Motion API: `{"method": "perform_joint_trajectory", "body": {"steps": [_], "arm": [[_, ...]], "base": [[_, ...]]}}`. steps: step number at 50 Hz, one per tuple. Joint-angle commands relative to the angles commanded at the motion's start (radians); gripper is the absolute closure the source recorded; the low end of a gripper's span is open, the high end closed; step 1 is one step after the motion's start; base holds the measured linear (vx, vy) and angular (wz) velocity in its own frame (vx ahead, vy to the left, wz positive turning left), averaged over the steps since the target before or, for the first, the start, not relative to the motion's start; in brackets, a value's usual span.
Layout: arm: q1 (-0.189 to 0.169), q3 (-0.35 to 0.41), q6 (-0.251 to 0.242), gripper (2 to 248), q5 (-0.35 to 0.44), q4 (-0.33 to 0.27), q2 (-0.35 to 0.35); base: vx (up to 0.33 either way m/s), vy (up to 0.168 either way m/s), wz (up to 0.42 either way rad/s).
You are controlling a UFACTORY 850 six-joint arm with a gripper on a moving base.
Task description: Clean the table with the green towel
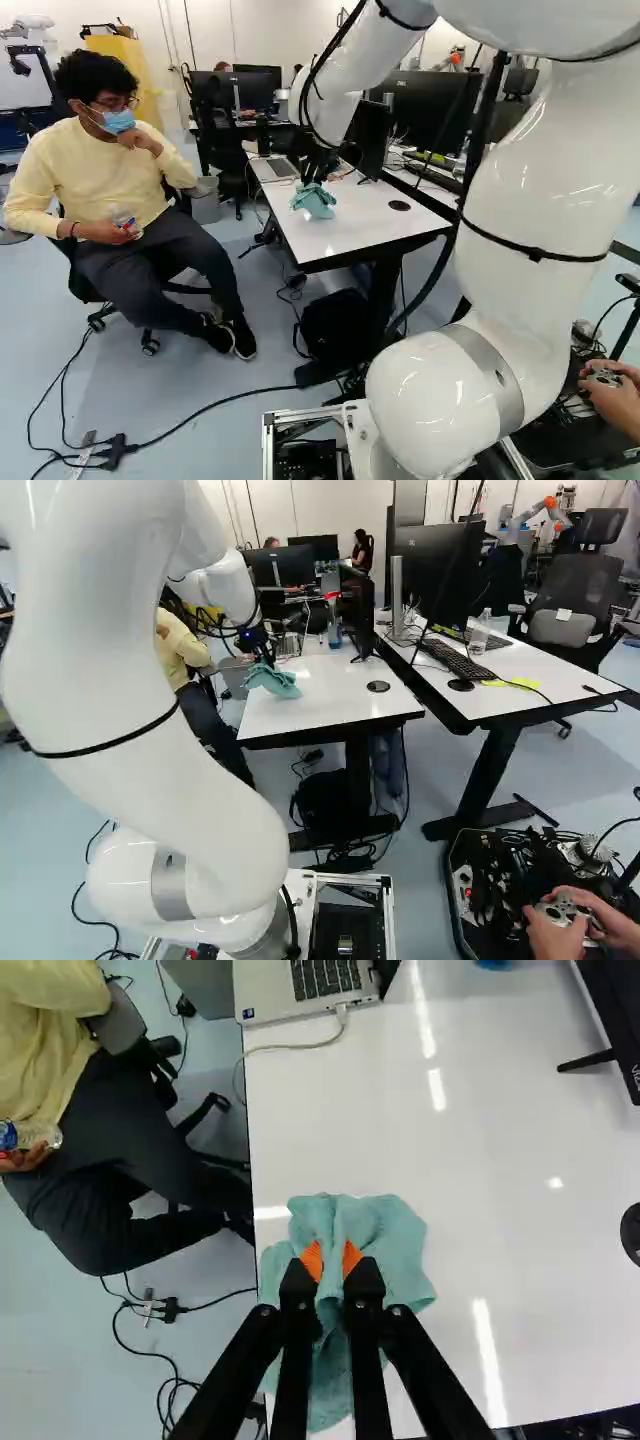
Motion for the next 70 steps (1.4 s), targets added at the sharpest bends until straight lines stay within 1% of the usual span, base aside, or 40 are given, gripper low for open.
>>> {"method": "perform_joint_trajectory", "body": {"steps": [5, 13, 28, 35, 44, 52, 70], "arm": [[0.006, 0.024, 0.0, 209, 0.023, 0.0, 0.023], [0.009, 0.036, 0.0, 209, 0.04, 0.0, 0.034], [0.009, 0.037, 0.0, 209, 0.043, 0.0, 0.035], [0.005, 0.018, 0.0, 209, 0.043, 0.0, 0.017], [-0.01, -0.02, 0.0, 209, 0.043, 0.0, -0.018], [-0.031, -0.043, 0.0, 209, 0.044, 0.0, -0.04], [-0.087, -0.031, 0.0, 209, 0.069, 0.0, -0.029]], "base": [[0.0, 0.0, 0.0], [0.0, 0.0, 0.0], [0.0, 0.0, 0.0], [0.0, 0.0, 0.0], [0.0, 0.0, 0.0], [0.0, 0.0, 0.0], [0.0, 0.0, 0.0]]}}
